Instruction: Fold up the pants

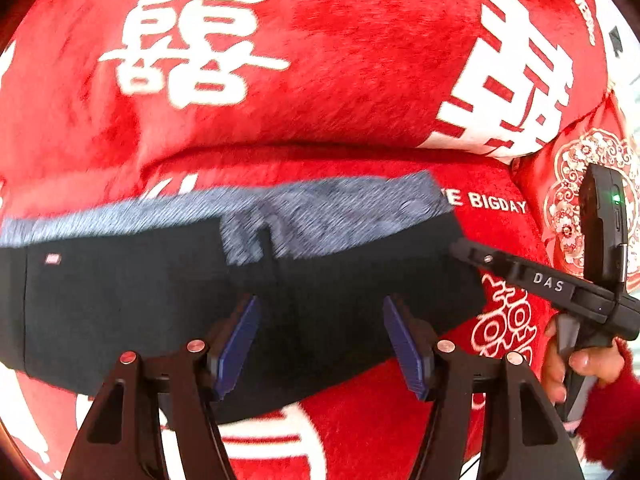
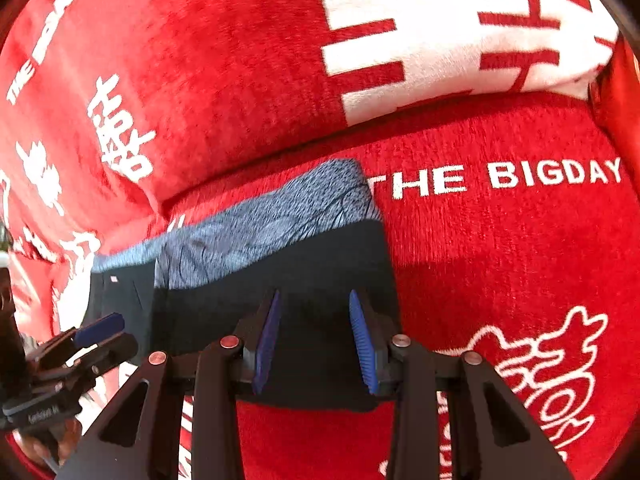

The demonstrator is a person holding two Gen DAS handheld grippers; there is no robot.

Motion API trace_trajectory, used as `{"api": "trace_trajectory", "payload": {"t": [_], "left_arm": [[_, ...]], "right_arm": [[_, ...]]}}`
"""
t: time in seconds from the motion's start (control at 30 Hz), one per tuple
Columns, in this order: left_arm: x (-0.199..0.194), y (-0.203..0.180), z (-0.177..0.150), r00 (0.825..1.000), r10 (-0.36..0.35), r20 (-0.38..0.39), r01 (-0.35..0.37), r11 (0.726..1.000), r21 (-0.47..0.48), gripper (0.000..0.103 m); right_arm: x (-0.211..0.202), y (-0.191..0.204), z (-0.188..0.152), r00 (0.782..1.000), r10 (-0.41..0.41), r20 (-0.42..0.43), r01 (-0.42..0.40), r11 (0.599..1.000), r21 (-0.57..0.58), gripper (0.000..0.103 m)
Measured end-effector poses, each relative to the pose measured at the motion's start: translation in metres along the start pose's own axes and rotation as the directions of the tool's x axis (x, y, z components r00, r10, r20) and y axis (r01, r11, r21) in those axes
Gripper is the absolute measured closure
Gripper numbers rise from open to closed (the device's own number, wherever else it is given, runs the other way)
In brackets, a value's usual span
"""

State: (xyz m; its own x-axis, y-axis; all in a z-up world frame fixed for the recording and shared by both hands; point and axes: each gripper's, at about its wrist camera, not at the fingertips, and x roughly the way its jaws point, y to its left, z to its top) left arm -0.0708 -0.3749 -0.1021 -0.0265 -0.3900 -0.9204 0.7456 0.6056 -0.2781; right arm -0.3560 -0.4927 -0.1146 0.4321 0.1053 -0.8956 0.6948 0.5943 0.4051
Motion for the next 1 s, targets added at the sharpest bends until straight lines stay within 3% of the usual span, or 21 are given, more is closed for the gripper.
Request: {"api": "trace_trajectory", "payload": {"t": [0.1,0.17,0.27,0.3,0.37,0.5,0.57,0.67,0.77,0.83,1.0], "left_arm": [[0.021,-0.016,0.011,1.000,-0.005,0.003,0.005,1.000,0.027,0.038],[0.040,-0.022,0.017,0.999,0.034,-0.005,-0.034,0.999,0.027,0.038],[0.063,-0.012,0.014,0.995,0.087,-0.046,-0.088,0.996,-0.016,0.039],[0.070,-0.005,0.011,0.995,0.074,-0.068,-0.076,0.996,-0.039,0.039],[0.071,-0.002,0.006,0.996,0.067,-0.055,-0.069,0.997,-0.029,0.039],[0.068,-0.005,-0.001,0.990,0.132,-0.058,-0.131,0.991,0.023,0.039],[0.065,0.004,-0.006,0.980,0.187,-0.070,-0.189,0.982,-0.013,0.038],[0.056,0.031,-0.013,0.981,0.170,-0.098,-0.182,0.973,-0.139,0.038],[0.043,0.040,-0.017,0.974,0.203,-0.099,-0.218,0.961,-0.172,0.037],[0.036,0.041,-0.020,0.959,0.264,-0.105,-0.279,0.945,-0.170,0.018],[0.022,0.041,-0.033,0.947,0.300,-0.116,-0.318,0.925,-0.206,0.018]], "right_arm": [[0.000,-0.006,0.005,1.000,0.010,0.018,-0.011,0.999,0.048,0.064],[-0.001,-0.007,0.007,1.000,0.000,0.029,-0.002,0.998,0.062,0.064],[0.001,-0.010,0.008,1.000,0.018,0.016,-0.020,0.997,0.075,0.064],[0.005,-0.010,0.007,1.000,0.027,0.003,-0.027,0.997,0.073,0.064],[0.016,-0.008,0.003,0.999,0.023,-0.032,-0.021,0.998,0.058,0.064],[0.032,-0.012,-0.001,0.998,0.032,-0.053,-0.027,0.996,0.087,0.064],[0.031,-0.013,0.000,0.998,0.041,-0.055,-0.036,0.995,0.097,0.064],[0.027,-0.013,-0.002,0.997,0.051,-0.058,-0.046,0.995,0.086,0.064],[0.023,-0.007,-0.004,0.998,0.028,-0.061,-0.026,0.999,0.032,0.064],[0.018,-0.002,-0.006,0.998,0.003,-0.061,-0.003,1.000,0.000,0.064],[0.008,0.025,-0.015,0.997,-0.025,-0.071,0.017,0.994,-0.104,0.043]]}}
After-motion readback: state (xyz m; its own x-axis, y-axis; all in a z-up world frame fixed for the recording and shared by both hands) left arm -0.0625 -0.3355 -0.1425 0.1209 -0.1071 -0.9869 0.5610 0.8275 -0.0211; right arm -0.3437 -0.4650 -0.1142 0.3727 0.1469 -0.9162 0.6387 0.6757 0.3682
